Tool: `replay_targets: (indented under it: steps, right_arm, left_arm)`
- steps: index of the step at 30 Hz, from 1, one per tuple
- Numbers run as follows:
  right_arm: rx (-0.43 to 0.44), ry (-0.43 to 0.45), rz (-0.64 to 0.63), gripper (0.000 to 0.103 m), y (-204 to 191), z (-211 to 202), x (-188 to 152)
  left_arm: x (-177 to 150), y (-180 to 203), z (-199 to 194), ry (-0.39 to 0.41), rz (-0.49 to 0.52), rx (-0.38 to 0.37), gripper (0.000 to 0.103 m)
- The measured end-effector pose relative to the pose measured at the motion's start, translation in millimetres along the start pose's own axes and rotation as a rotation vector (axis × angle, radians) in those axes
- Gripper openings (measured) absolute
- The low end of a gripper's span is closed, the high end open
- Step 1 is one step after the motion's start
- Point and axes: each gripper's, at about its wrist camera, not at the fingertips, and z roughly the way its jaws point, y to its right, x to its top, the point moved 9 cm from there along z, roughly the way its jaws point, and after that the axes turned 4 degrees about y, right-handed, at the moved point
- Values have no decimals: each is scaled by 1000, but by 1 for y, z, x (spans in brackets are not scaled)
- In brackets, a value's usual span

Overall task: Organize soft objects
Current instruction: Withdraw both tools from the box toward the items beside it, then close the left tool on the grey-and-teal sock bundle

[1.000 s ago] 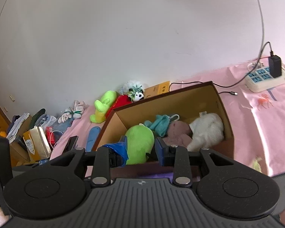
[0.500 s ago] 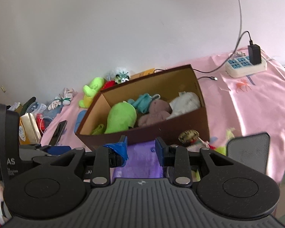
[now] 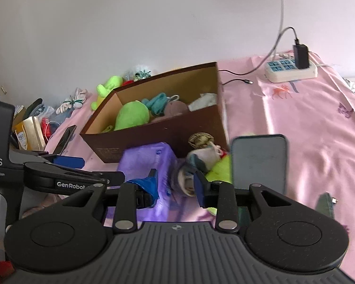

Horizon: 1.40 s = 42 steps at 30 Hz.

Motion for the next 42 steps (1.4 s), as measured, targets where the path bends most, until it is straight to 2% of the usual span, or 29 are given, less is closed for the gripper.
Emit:
replay_targets:
  steps: [6, 10, 15, 20, 32, 37, 42]
  right_arm:
    - [-37, -19, 7, 16, 42, -21, -6]
    - [-76, -21, 24, 16, 72, -35, -11]
    - [-135, -22, 19, 16, 105, -49, -17]
    - [-163, -32, 26, 16, 129, -54, -22]
    - [-183, -86, 78, 17, 145, -43, -32]
    - [-211, -86, 98, 17, 148, -40, -32]
    - [-246, -89, 148, 17, 152, -40, -34]
  left_arm:
    - [-2, 32, -5, 14, 46, -26, 94]
    - [-2, 55, -6, 22, 63, -99, 94]
    - [-3, 78, -12, 49, 106, -141, 94]
    - [-5, 95, -12, 45, 122, -156, 94]
    - [-8, 109, -3, 40, 162, -153, 94]
    - [7, 110, 6, 69, 253, -167, 94]
    - [23, 118, 18, 100, 369, -247, 93]
